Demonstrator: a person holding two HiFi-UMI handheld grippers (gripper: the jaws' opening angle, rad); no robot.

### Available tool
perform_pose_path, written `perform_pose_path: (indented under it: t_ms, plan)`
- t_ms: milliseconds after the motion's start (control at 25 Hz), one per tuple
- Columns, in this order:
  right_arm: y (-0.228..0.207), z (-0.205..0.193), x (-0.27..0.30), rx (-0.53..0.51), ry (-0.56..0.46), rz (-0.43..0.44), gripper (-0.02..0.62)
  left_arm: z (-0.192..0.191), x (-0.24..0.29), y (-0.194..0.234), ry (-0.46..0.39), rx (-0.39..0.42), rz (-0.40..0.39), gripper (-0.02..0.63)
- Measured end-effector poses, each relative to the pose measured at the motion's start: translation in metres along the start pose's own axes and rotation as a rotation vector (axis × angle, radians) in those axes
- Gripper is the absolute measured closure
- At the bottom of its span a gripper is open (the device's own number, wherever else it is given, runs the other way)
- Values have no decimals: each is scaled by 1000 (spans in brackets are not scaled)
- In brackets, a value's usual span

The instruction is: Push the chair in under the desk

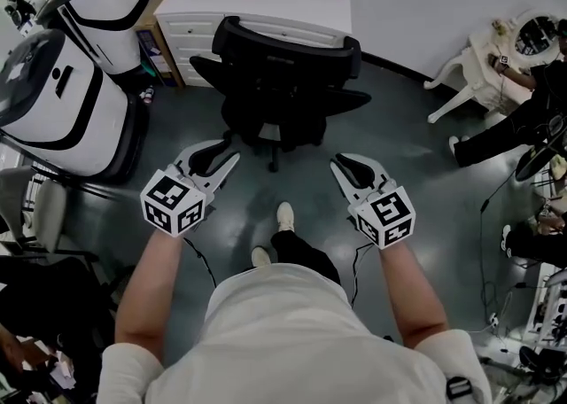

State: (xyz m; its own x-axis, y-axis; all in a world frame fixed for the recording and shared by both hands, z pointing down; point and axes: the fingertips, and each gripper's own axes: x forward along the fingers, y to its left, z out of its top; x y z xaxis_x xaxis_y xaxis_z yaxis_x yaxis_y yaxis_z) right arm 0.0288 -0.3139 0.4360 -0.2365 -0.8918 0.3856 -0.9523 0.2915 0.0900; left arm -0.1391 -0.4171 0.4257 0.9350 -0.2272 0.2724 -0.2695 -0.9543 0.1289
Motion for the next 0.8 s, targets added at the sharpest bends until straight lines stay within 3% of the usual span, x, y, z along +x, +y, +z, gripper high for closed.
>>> perform_pose_path:
  t_ms: [160,320,560,800]
  plan:
    - [23,-8,-21,23,-21,4,560,-4,-12,-28,-29,-27,-9,528]
    - [42,-16,-40,43,-39,15,586,-13,-21,-55,-12,-31,-25,609]
    - [77,-31,-62,113,-52,74,591,-30,-32,-104,10,-107,-95,609]
    - [92,-47,-99,103,-45,133,591,-47,-30,-153,53,-111,-86,609]
